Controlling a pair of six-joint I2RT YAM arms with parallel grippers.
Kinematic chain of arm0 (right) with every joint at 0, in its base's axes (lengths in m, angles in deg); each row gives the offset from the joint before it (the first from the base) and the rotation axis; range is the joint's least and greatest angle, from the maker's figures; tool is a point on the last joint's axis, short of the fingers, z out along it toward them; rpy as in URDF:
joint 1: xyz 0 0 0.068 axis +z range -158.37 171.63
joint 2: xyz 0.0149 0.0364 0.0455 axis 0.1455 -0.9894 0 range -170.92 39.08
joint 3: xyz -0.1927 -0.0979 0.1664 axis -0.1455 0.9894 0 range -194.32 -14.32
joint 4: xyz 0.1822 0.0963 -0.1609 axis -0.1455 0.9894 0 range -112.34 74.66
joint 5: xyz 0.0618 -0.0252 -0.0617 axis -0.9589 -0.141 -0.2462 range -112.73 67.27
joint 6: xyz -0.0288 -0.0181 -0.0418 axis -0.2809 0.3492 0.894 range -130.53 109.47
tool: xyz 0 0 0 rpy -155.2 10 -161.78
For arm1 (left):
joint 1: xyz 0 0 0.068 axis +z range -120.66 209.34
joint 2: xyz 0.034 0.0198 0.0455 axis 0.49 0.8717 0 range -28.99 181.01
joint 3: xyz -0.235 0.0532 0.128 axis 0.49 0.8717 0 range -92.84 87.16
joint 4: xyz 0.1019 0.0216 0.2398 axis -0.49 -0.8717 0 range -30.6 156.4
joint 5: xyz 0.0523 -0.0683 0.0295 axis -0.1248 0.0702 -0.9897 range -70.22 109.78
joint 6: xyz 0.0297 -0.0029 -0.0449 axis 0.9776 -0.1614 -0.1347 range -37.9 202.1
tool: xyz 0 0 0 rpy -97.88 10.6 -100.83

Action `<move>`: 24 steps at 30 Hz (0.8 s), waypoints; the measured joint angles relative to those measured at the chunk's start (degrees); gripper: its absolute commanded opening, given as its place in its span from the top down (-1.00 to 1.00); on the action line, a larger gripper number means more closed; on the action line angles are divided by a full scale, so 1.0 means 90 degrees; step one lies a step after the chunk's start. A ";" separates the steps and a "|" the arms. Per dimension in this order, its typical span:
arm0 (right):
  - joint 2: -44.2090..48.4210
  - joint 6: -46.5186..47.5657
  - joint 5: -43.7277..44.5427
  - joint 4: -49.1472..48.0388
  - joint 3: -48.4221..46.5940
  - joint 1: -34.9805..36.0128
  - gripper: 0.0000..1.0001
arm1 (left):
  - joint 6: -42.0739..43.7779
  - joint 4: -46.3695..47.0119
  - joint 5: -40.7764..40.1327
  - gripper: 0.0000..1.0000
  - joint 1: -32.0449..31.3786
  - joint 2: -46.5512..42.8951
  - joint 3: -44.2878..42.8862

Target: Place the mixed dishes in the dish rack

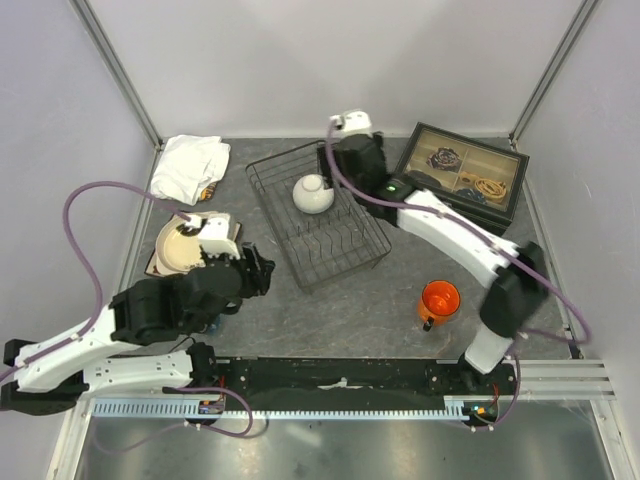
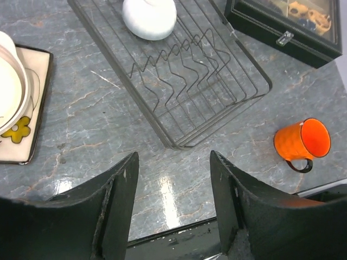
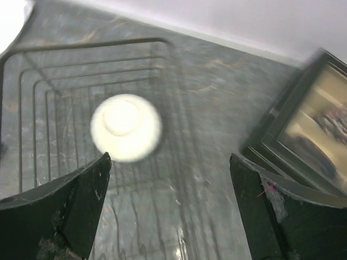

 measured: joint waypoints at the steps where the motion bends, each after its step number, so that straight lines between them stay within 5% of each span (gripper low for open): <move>1: 0.0437 -0.0243 0.0058 0.0058 0.0328 -0.0080 -0.96 | 0.0078 0.0032 0.0041 -0.26 0.0000 0.0172 -0.0061; 10: 0.4583 -0.3016 0.0342 0.1608 0.3213 -0.0512 -0.96 | 0.1367 0.1766 0.1192 -0.29 -0.0002 0.2093 -0.0097; 24: 0.7458 -0.5928 0.1003 0.4182 0.4843 -0.0692 -0.96 | 0.2606 0.4478 0.2640 -0.29 -0.0933 0.5095 -0.0967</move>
